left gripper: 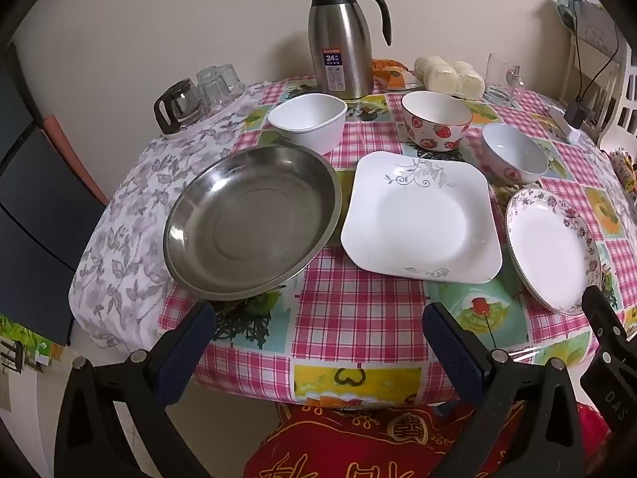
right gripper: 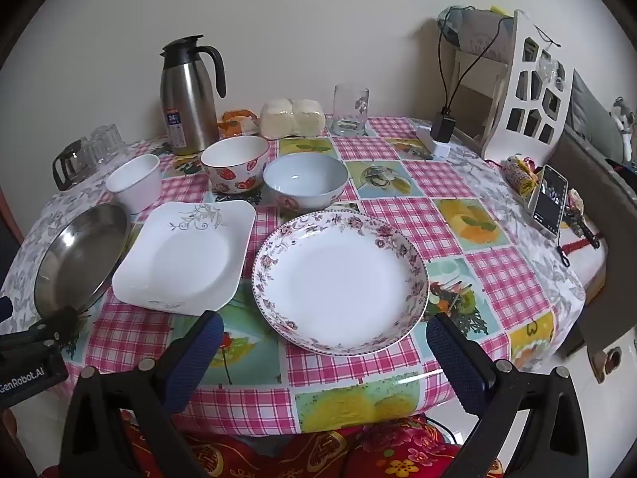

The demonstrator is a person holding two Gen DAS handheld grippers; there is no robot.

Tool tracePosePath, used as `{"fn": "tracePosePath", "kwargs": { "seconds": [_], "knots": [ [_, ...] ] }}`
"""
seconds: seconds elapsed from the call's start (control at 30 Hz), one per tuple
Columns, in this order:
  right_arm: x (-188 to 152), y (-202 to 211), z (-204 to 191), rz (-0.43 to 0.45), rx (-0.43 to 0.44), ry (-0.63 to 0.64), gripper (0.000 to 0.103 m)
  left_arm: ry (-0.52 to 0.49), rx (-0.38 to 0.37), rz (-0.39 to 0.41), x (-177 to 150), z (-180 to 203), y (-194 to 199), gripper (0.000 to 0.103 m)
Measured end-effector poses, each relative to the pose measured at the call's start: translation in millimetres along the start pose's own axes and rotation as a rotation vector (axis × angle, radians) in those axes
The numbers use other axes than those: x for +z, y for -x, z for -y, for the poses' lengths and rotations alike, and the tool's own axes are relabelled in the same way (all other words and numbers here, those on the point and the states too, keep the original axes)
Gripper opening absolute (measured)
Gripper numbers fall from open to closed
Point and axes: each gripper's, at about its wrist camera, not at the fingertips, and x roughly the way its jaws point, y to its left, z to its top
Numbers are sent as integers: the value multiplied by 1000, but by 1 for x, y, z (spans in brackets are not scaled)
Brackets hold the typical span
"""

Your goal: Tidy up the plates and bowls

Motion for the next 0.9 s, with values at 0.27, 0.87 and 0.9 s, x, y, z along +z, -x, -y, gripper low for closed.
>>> {"fn": "tracePosePath", "kwargs": {
  "seconds": [0.27,0.87,0.9],
  "knots": [
    [0,3,-1,8,-4,0,103,8,1,-11,1,0,0,103],
    [-1,1,-3,-4,-6,8,103,10,-1,-17,-4,-1,-4,103],
    [-2,0,-3,-5,-5,8,103,10,-1,-16,-3,-1,-4,103]
  ]
}}
